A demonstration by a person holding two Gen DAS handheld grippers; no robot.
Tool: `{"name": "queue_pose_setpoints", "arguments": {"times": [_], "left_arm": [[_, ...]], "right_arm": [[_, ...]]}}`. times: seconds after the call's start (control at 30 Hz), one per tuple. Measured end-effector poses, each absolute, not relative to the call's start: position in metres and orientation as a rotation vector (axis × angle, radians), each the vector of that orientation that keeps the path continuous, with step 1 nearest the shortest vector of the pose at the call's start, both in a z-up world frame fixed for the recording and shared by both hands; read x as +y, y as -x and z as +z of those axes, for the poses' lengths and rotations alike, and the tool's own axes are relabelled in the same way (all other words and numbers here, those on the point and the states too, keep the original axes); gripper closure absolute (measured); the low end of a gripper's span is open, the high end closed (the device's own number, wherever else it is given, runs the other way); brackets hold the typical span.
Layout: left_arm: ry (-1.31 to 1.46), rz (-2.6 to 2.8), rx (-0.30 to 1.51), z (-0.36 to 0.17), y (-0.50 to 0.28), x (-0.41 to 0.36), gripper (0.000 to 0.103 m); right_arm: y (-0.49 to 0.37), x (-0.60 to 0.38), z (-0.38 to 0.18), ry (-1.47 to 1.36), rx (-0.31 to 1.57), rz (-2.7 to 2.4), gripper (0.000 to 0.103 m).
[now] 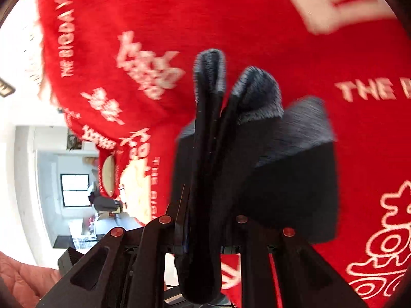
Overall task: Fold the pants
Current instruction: 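Lift the held end and fold it over onto the waistband with both grippers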
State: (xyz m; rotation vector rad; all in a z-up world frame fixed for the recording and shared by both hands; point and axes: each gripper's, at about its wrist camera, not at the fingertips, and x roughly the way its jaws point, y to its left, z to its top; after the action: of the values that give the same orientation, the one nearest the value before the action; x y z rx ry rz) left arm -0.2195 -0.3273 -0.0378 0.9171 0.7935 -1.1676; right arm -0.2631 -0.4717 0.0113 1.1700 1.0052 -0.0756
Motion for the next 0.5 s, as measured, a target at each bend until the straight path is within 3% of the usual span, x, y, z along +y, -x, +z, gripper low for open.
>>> {"name": "queue_pose_setpoints", "arguments": {"times": [0.1, 0.17, 0.23, 0.37, 0.5], "left_arm": [[-0.954, -1.148, 0.830, -0.055, 0.223, -0.332, 0.074], [-0.972, -1.154, 0.850, -0.058, 0.224, -0.332, 0.065], [-0.958, -1.165, 0.898, -0.053, 0.221, -0.328, 0.042], [-0.877, -1.175, 0.946, -0.022, 0.203, -0.306, 0.041], [-0.748, -1.058, 0.939, 0.009, 0.151, -0.287, 0.037]], "right_arm": [[0.274, -0.478, -0.022, -1.190, 1.045, -0.109, 0.085], [0.278, -0.480, -0.035, -1.213, 1.044, -0.116, 0.085], [0.282, -0.480, -0.044, -1.213, 1.057, -0.130, 0.081], [0.298, -0.483, -0.046, -1.227, 1.080, -0.204, 0.074], [0.300, -0.488, -0.013, -1.097, 1.086, -0.338, 0.061]]}}
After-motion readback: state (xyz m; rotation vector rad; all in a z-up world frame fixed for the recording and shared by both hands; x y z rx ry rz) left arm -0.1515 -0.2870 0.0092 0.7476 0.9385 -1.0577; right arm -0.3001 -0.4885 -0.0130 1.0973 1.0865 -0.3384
